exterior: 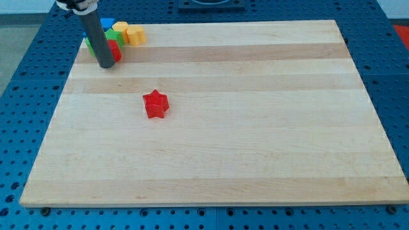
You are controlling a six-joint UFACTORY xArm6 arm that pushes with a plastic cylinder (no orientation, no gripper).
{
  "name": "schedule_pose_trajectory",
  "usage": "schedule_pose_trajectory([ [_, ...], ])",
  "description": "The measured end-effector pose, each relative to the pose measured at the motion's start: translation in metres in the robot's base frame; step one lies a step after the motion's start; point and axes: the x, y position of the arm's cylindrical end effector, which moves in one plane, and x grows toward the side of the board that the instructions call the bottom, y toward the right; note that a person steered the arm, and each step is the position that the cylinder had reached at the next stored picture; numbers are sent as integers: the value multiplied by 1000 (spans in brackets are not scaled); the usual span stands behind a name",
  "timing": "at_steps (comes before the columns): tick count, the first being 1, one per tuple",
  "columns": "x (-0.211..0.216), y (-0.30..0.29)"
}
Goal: Push the red star below the yellow heart
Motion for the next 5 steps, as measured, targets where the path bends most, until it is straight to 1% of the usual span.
schedule_pose_trajectory([
  [2,7,0],
  [3,74,0],
  [4,139,16],
  [5,184,50],
])
